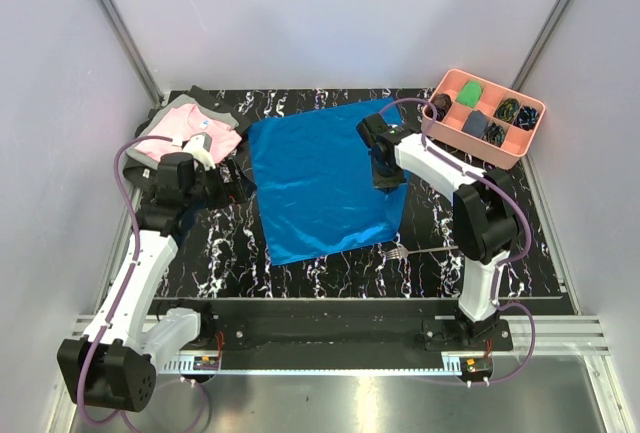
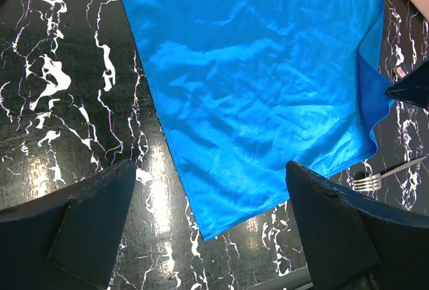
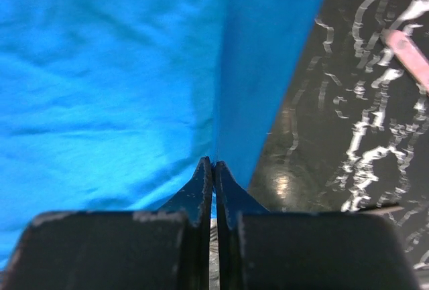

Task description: Fold the napkin, place the utensils inside, and roll it up

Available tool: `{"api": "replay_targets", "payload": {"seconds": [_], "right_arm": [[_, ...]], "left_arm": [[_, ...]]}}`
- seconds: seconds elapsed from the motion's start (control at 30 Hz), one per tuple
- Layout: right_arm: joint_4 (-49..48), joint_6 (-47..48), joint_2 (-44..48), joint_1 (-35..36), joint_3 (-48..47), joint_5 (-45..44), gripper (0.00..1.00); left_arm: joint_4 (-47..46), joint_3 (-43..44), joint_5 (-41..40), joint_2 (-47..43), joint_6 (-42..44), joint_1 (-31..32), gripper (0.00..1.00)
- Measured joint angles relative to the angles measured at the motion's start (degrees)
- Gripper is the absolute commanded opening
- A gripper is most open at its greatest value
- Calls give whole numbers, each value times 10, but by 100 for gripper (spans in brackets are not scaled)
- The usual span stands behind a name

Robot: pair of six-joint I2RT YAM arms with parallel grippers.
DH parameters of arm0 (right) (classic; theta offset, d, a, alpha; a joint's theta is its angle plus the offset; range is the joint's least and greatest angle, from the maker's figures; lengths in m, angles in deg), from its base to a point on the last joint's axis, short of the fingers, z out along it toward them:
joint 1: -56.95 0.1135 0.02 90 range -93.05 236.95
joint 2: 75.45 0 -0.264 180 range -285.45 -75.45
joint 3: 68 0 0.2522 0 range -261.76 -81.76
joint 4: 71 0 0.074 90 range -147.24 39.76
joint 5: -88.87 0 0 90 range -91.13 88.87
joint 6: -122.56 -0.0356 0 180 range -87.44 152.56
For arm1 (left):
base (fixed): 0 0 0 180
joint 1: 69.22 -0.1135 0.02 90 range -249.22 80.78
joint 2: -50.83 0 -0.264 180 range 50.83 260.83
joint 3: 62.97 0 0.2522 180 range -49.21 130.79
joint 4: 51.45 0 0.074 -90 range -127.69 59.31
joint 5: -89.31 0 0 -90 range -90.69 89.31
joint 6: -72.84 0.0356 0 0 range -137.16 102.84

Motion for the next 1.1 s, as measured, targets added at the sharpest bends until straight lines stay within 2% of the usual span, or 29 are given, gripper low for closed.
{"api": "replay_targets", "payload": {"seconds": [0.13,0.4,0.53,0.7,0.83,0.93,1.1], "right_arm": [[-1,-1,-5,0,-35,45,0],[-70,-32,-90,8,-194,163,0],[-101,-54,-162,17,-288,211,0],[-127,-90,-298,34,-483,255,0],[-155,-122,-389,46,-601,280,0],[-195,-150,-429,49,-627,294,0],[-306,-207,-442,50,-581,319,0]], "left_arm": [[0,0,0,0,0,0,96],[0,-2,-1,-5,2,-10,96],[0,-2,-2,-5,2,-22,96],[0,-4,-2,-5,2,-43,96],[0,-4,-2,-4,2,-56,96],[0,-4,-2,-3,2,-59,96],[0,-4,0,-2,2,-67,96]]}}
